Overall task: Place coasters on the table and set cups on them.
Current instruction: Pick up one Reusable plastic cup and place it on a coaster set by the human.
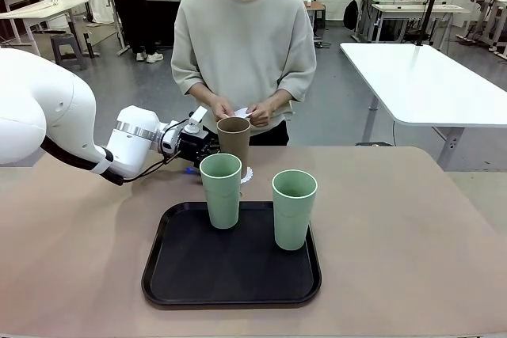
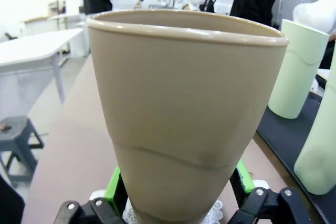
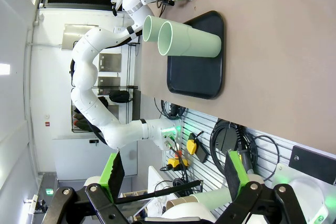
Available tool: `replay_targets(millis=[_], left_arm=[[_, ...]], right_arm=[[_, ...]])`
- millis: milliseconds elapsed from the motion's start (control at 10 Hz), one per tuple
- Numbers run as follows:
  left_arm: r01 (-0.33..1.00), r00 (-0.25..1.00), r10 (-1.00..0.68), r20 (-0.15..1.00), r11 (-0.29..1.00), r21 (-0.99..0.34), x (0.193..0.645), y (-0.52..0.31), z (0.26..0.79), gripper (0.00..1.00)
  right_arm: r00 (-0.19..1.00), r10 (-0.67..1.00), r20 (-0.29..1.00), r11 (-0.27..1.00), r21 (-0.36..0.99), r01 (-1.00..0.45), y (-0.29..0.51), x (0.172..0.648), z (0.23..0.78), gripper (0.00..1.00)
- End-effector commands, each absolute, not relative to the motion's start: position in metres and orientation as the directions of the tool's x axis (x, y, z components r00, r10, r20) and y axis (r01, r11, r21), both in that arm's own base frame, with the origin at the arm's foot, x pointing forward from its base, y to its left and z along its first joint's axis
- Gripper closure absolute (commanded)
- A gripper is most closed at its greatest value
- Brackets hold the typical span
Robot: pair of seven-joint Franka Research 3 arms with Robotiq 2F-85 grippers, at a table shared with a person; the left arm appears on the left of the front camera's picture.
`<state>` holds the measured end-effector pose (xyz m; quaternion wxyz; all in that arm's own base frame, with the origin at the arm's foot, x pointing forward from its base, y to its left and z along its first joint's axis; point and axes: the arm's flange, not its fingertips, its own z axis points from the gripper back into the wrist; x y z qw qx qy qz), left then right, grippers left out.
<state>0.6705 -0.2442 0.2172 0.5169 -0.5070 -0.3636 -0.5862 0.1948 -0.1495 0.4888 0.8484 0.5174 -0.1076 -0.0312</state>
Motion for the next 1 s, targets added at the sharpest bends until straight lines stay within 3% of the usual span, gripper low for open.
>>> replay_targets(millis=[0, 900], left_arm=[[0.965, 0.068, -0.263, 0.962, -0.226, -0.130, 0.675, -0.242, 0.223, 0.00], [0.964, 0.086, -0.348, 0.934, -0.209, -0.167, 0.670, -0.227, 0.229, 0.00]], right_arm=[[0.975, -0.162, 0.150, 0.456, 0.888, -0.061, -0.150, 0.195, 0.489, 0.00], [0.975, -0.162, 0.150, 0.456, 0.888, -0.061, -0.150, 0.195, 0.489, 0.00]])
